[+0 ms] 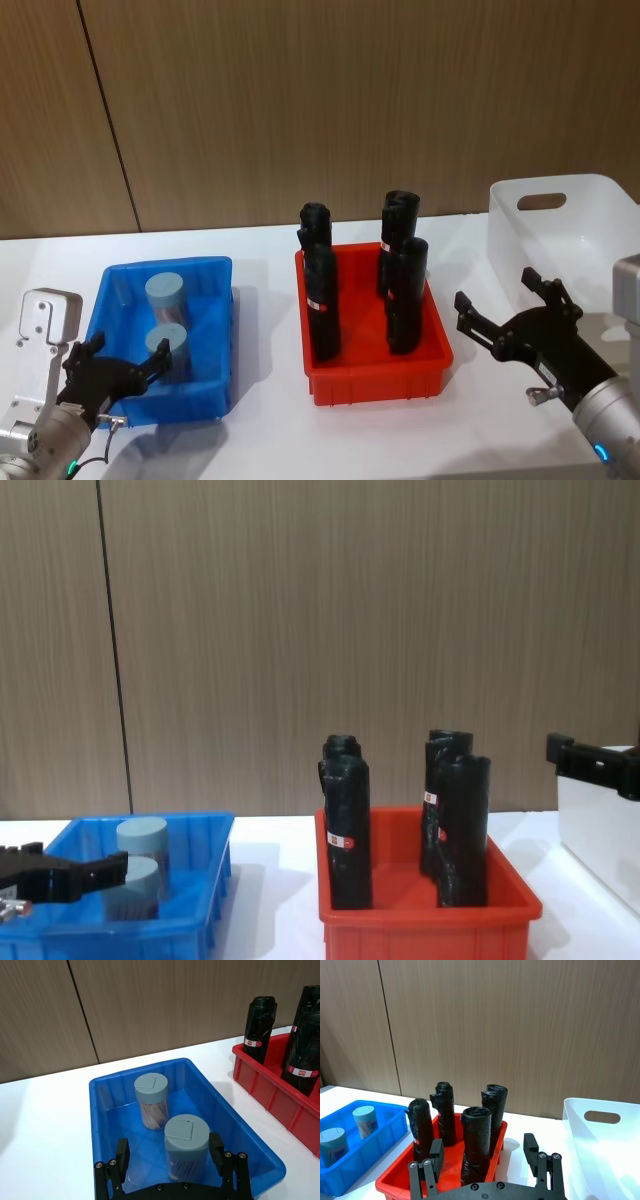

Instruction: Pick the cotton swabs from the blue box and place them into the white box.

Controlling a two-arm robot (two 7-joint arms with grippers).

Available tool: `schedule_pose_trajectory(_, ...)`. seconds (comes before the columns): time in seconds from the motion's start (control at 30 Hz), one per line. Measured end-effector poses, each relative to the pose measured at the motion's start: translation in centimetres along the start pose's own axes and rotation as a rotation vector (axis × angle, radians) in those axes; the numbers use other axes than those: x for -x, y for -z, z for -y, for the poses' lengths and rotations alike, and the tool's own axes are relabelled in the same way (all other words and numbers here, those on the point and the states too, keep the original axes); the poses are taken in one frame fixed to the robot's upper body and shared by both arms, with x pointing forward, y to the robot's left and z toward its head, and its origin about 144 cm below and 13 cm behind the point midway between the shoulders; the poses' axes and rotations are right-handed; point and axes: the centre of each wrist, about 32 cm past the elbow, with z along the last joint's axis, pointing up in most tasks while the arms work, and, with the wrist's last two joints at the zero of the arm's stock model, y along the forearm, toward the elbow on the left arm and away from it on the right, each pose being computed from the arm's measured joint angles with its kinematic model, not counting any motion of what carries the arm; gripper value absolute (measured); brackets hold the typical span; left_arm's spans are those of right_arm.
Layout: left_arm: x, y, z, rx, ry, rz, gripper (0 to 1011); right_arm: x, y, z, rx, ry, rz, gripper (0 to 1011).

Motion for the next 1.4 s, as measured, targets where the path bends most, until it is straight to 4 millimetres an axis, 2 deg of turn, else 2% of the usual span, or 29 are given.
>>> schedule_pose_trajectory(0.5,-1.0,0.7,1.6,-0.003,0.071,-0.014,1004,0.0,0.0,0.0,0.0,0.0,0.0,1002)
schedule_pose_trajectory(1.4,-1.4,0.5,4.3,-0.018,0.162,-0.002,1004,0.0,0.0,0.0,0.0,0.0,0.0,1002)
